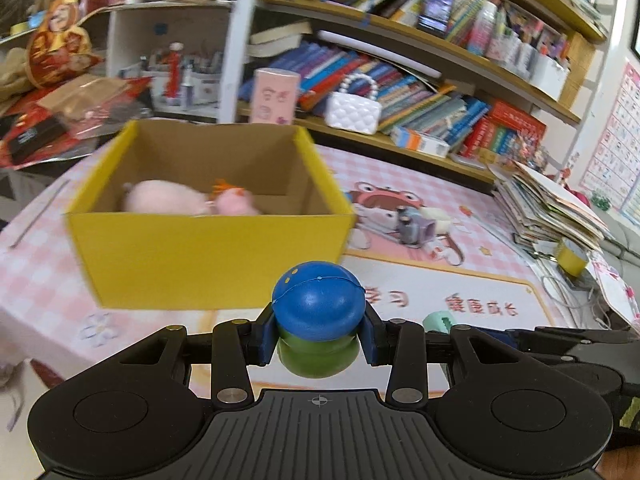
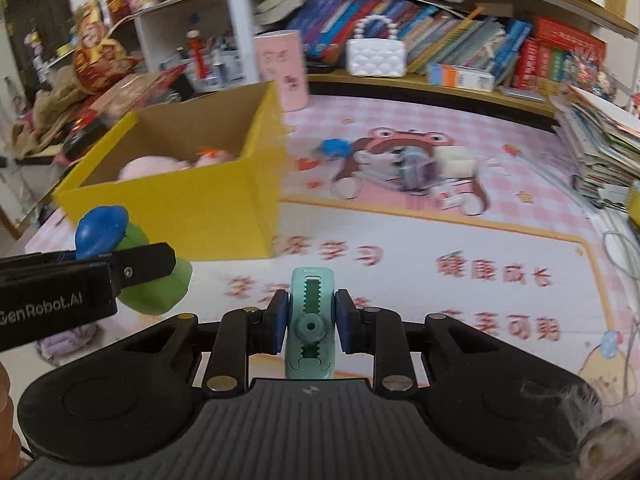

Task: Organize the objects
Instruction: 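Carry the green toy and mint stapler up and over the yellow box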

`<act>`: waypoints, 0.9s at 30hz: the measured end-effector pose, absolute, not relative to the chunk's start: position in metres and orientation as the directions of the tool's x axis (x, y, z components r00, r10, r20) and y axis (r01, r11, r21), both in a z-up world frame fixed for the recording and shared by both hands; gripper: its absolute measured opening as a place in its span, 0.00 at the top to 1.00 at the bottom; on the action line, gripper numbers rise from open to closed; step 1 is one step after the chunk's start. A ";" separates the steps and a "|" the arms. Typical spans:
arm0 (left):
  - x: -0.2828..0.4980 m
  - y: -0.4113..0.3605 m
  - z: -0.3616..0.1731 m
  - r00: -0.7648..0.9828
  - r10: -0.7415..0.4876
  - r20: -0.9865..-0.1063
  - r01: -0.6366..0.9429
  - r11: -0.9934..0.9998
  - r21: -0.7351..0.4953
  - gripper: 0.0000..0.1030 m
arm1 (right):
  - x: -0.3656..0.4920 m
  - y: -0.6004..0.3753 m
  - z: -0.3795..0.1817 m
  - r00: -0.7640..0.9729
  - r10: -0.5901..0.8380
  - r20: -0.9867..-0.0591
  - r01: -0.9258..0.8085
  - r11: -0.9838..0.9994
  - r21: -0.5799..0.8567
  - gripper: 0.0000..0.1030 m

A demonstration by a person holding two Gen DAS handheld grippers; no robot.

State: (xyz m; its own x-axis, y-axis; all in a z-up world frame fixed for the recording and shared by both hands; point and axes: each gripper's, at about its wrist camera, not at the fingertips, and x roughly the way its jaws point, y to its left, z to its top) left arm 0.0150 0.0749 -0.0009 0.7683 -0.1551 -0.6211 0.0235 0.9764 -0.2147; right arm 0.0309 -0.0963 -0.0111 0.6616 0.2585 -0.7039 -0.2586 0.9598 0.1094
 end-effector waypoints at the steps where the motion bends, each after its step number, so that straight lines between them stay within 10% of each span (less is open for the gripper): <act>1: 0.010 0.081 0.000 0.770 -0.148 -0.620 0.015 0.977 -0.214 0.63 | 0.026 -0.088 -0.012 0.659 0.268 -0.703 -0.270 0.956 0.111 0.77; 27: -0.055 0.178 0.020 0.836 -0.018 -0.549 -0.118 0.970 -0.211 0.63 | -0.024 0.023 0.005 0.669 0.385 -0.636 -0.447 0.892 0.071 0.77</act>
State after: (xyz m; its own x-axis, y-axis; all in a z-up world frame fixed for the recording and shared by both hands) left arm -0.0545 0.1783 0.0200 0.8356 -0.0178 -0.5491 -0.1183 0.9702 -0.2115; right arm -0.0241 0.0226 0.0052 0.6687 0.3853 -0.6359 -0.4465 0.8919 0.0709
